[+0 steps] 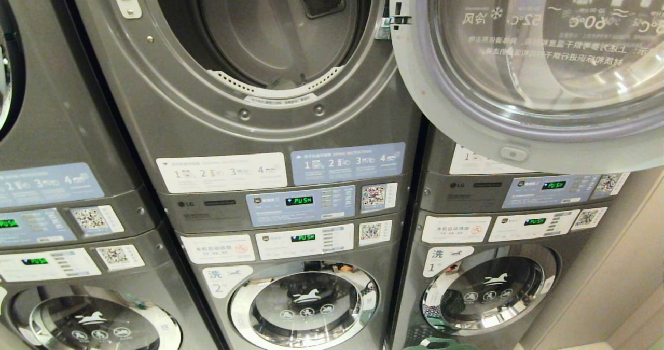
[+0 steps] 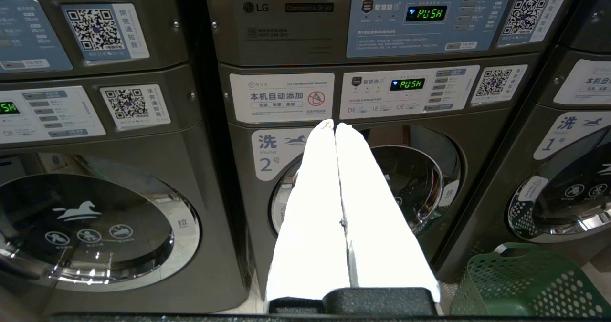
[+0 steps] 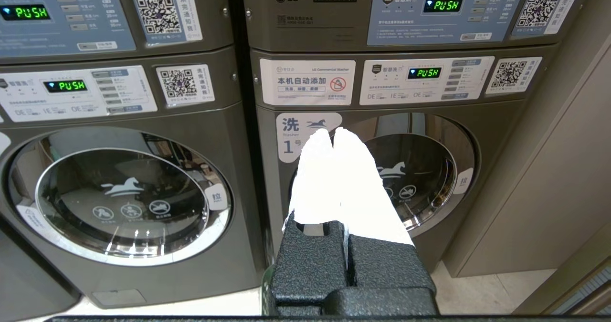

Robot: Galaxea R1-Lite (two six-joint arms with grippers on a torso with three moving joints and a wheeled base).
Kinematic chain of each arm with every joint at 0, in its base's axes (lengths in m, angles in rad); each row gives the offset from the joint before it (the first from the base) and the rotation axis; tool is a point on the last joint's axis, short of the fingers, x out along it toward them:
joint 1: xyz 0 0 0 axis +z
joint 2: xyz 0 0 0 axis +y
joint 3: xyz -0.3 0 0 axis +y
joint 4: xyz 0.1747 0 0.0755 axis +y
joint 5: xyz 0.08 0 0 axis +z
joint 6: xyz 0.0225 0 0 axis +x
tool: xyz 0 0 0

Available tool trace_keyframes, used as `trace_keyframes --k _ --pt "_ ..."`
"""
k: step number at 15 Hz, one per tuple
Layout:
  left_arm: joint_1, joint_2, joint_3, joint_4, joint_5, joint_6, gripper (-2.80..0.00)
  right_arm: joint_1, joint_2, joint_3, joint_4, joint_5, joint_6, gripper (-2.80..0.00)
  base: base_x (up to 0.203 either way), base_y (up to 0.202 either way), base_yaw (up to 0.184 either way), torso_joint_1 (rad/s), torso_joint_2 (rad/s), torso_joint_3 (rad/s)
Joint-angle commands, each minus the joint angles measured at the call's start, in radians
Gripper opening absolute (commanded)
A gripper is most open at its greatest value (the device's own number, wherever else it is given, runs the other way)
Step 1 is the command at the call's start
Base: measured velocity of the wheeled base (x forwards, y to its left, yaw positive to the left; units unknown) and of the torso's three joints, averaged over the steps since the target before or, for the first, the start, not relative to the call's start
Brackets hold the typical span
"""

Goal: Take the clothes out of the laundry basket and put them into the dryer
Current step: Close the dryer

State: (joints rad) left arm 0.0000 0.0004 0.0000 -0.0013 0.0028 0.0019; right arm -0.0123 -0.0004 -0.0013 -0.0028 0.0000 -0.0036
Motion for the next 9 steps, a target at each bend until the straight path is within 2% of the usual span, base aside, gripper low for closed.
trace_keyframes --k 1,9 --pt "0.0 0.0 0.0 0.0 0.0 0.001 -2.8 0.0 0.001 0.0 0.001 0.0 0.0 -2.8 0.0 0.0 0.0 0.0 0.0 0.0" --pt "0.0 0.0 0.0 0.0 0.0 0.001 -2.8 0.0 0.0 0.0 -0.002 -0.001 0.007 -2.8 0.0 0.0 0.0 0.0 0.0 0.0"
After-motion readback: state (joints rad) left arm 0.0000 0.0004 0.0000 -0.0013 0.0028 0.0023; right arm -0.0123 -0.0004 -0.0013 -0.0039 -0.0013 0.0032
